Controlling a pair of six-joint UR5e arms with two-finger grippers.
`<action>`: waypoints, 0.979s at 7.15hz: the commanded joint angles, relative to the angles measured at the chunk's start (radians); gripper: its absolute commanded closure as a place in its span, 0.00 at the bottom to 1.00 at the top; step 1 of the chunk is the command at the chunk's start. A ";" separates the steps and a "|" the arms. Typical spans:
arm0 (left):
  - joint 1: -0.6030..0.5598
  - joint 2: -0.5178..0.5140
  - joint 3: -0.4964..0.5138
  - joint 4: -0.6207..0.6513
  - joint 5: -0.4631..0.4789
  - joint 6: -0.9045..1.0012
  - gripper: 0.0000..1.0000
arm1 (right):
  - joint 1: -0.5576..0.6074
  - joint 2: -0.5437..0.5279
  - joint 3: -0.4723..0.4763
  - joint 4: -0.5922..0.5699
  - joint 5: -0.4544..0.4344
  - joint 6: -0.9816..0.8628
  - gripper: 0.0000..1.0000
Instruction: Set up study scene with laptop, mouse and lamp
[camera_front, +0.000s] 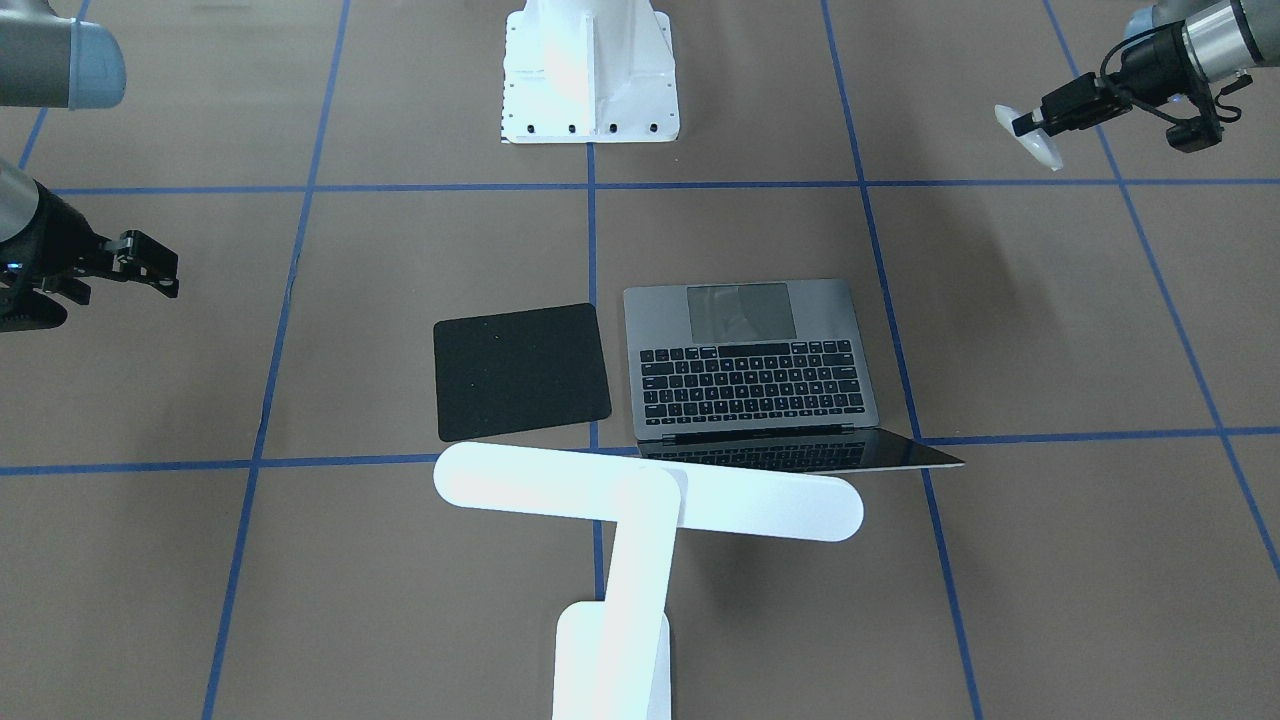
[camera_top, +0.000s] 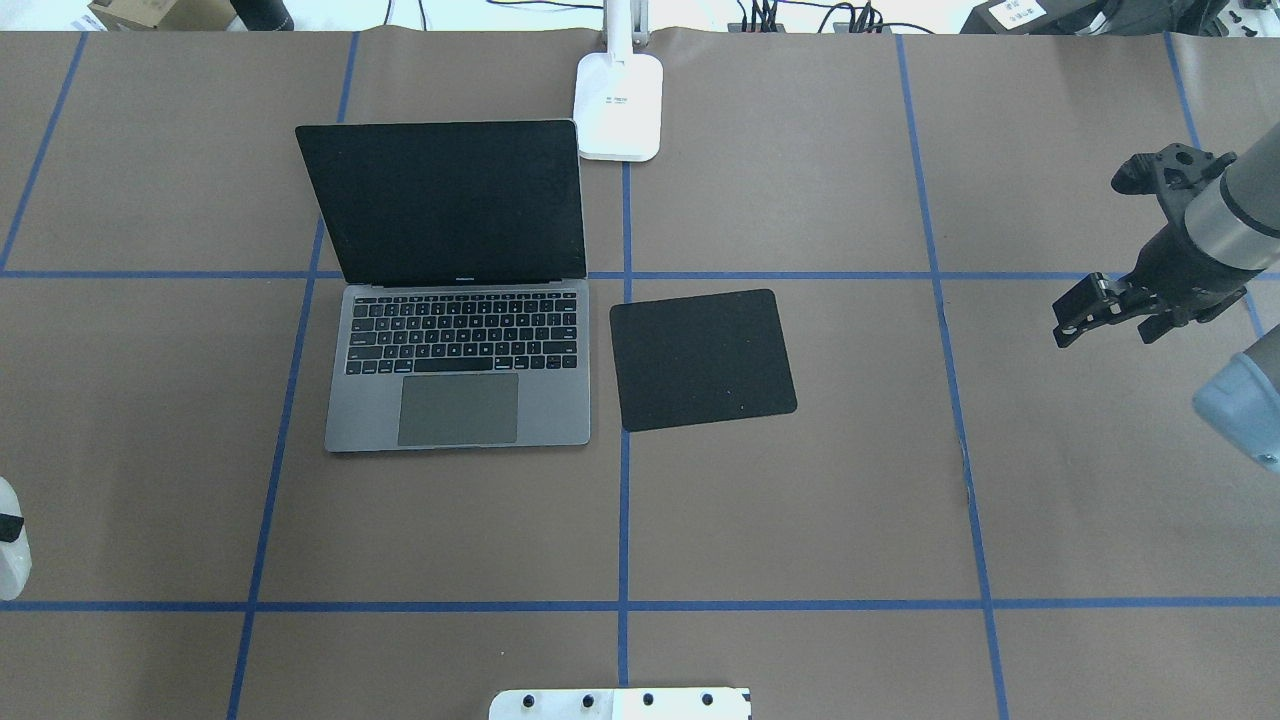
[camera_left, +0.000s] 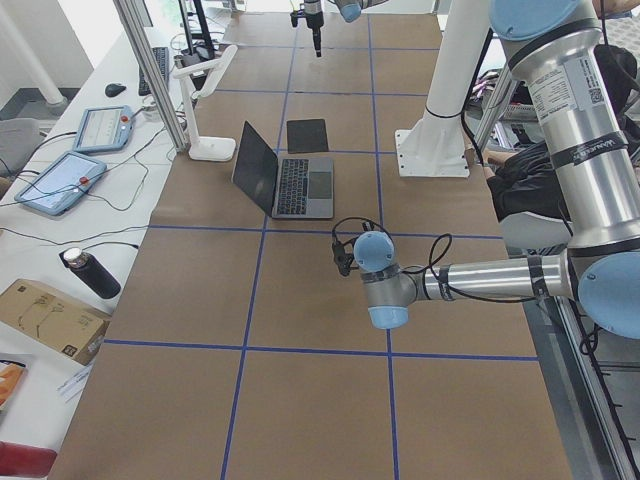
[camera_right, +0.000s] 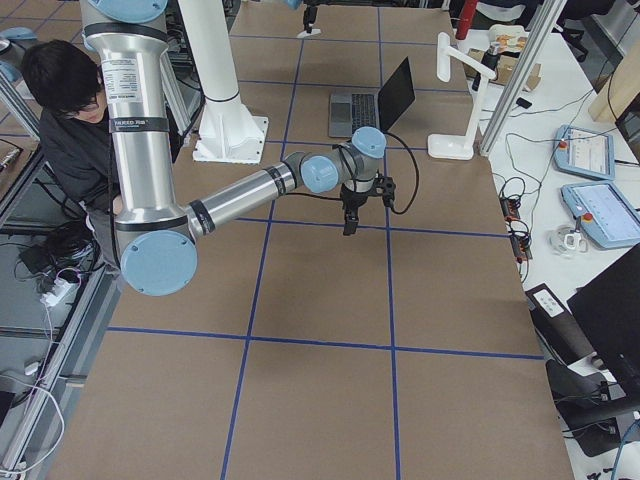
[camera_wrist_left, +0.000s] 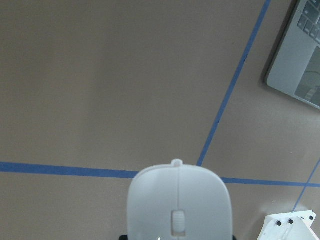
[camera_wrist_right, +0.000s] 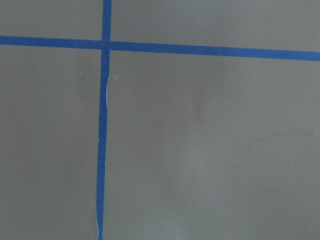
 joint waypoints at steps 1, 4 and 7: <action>-0.120 -0.013 0.005 0.040 0.000 0.202 0.47 | -0.008 0.000 -0.009 0.002 0.001 0.001 0.01; -0.304 -0.016 0.010 0.230 0.015 0.588 0.50 | -0.011 0.001 -0.021 0.002 0.003 0.003 0.01; -0.357 -0.092 0.028 0.373 0.113 0.703 0.51 | -0.011 0.001 -0.024 0.002 0.006 0.001 0.01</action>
